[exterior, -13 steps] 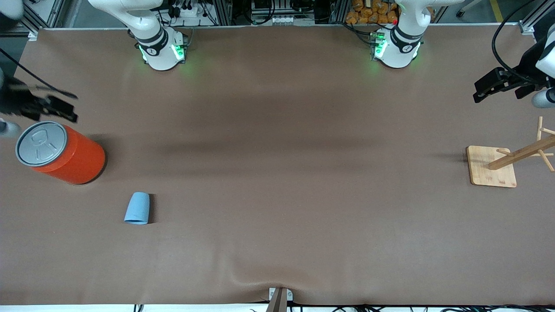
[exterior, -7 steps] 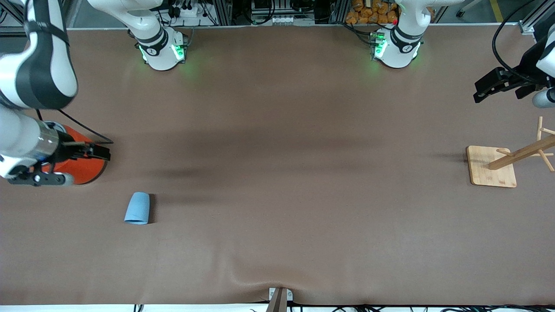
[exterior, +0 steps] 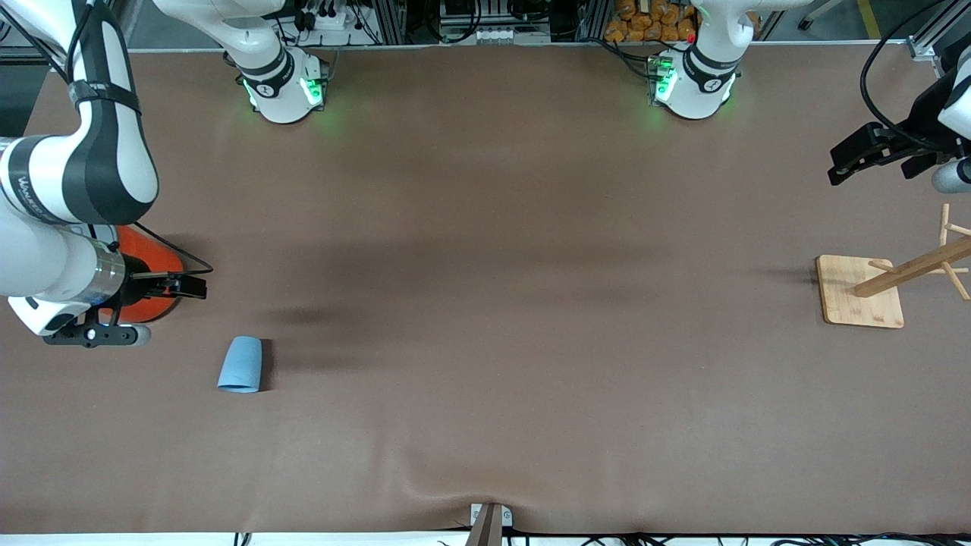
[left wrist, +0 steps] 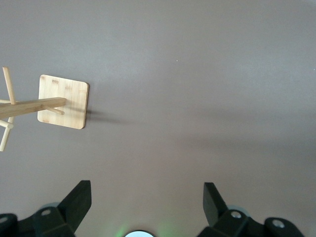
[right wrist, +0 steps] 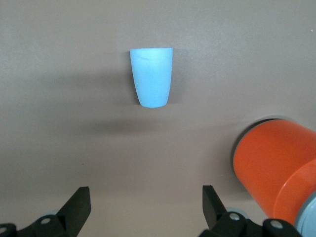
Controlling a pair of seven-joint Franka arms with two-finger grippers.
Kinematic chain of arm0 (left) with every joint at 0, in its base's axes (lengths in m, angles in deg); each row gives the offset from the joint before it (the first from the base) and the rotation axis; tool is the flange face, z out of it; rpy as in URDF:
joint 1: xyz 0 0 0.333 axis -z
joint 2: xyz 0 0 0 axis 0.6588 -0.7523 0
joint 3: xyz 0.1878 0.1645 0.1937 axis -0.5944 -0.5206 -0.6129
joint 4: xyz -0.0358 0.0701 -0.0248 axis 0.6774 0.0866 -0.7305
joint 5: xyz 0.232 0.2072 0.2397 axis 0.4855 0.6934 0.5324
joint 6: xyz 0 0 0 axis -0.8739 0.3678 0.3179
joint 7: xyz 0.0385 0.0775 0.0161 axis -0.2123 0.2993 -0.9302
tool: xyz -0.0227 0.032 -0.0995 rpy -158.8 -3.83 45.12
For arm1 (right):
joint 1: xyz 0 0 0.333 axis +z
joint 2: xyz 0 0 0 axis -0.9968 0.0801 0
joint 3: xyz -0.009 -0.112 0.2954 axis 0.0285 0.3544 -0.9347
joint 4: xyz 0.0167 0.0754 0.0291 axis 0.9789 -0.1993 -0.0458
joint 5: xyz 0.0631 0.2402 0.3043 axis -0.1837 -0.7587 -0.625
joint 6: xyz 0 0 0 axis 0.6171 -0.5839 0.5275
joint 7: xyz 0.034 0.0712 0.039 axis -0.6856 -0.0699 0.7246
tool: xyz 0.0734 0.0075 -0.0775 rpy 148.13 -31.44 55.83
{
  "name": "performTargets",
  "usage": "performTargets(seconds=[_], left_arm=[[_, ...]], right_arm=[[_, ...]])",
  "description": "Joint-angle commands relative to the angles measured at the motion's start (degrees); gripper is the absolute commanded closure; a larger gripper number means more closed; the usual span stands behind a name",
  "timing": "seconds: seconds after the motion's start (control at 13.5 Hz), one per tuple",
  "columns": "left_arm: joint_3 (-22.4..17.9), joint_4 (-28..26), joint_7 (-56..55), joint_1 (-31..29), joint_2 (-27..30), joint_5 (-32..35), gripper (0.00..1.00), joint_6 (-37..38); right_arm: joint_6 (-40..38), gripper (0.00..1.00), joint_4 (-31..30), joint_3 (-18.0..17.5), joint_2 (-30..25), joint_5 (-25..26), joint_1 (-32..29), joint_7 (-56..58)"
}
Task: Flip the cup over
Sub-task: 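Lower the open right gripper over the light-blue cup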
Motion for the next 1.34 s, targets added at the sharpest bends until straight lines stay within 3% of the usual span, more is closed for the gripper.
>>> performTargets(seconds=[0.0,0.52,0.82,1.11,1.26], left_arm=[[0.3,0.6,0.9,-0.4,-0.5,0.3,0.0,-0.4],[0.3,0.5,0.9,-0.6,0.1,0.0,0.0,-0.2],[0.3,0.6,0.9,-0.6,0.0,0.1,0.0,-0.3],[0.3,0.5,0.9,-0.6,-0.1,0.3,0.0,-0.3],[0.3,0.5,0.9,-0.6,-0.2,0.3,0.0,-0.3]], right_arm=[[0.7,0.0,0.8,0.1,1.7,-0.3,-0.1,0.7],[1.6,0.0,0.8,0.0,3.0,-0.4,-0.2,0.7],[2.1,0.0,-1.2,0.1,3.5,-6.0,-0.9,1.9],[2.9,0.0,-2.5,0.1,3.5,-6.5,-0.4,2.1],[6.9,0.0,-4.5,0.0,3.5,-6.5,0.0,2.1]])
